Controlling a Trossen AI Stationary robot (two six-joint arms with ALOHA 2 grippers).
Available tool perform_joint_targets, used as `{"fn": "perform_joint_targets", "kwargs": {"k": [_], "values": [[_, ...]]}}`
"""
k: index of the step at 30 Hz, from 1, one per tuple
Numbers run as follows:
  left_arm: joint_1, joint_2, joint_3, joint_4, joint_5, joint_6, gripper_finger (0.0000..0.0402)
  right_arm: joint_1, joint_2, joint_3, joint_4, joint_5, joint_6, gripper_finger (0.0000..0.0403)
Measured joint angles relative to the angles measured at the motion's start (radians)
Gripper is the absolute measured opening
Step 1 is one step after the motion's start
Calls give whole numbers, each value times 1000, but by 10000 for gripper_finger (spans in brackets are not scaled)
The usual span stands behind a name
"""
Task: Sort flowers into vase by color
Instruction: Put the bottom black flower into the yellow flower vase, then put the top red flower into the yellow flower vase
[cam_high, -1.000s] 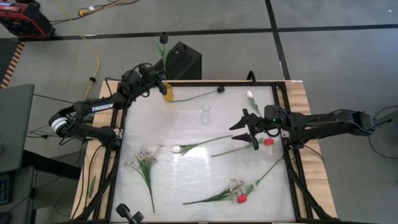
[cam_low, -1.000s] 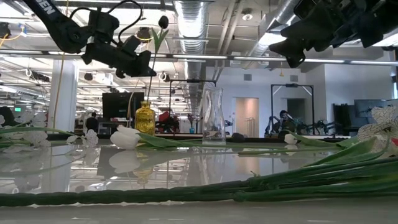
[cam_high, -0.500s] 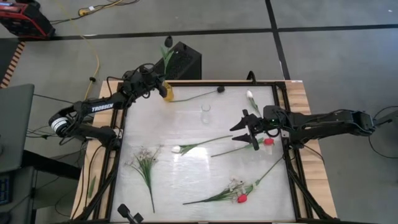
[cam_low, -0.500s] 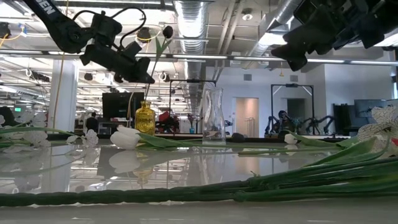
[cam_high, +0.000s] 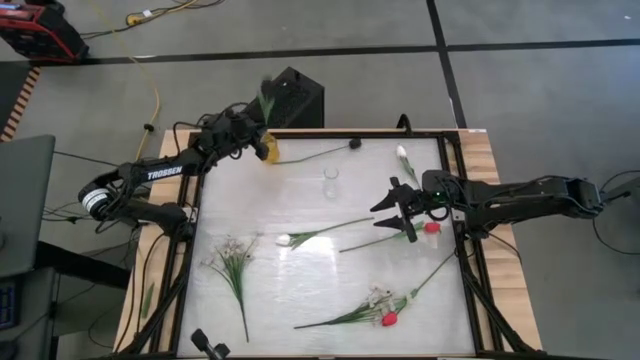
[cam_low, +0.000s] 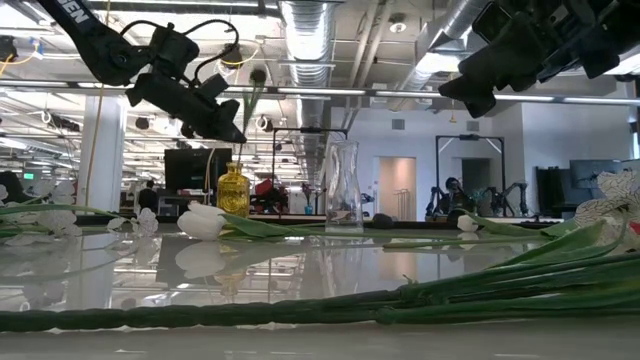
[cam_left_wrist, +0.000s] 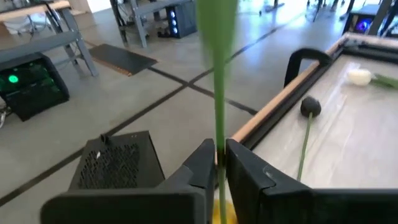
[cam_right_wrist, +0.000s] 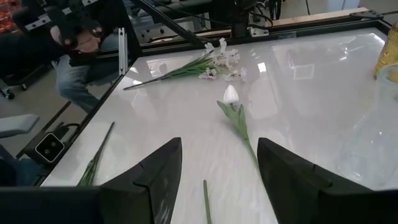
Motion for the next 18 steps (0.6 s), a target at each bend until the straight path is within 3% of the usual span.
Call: {"fn": "perform_joint_targets", "kwargs": {"k": [11, 18], "values": [[-9, -2, 21, -189, 0, 12, 115, 0, 0, 0, 0, 0, 7, 234], [-93, -69, 74, -346, -23, 39, 154, 0, 0, 0, 1, -1, 8, 234]]}}
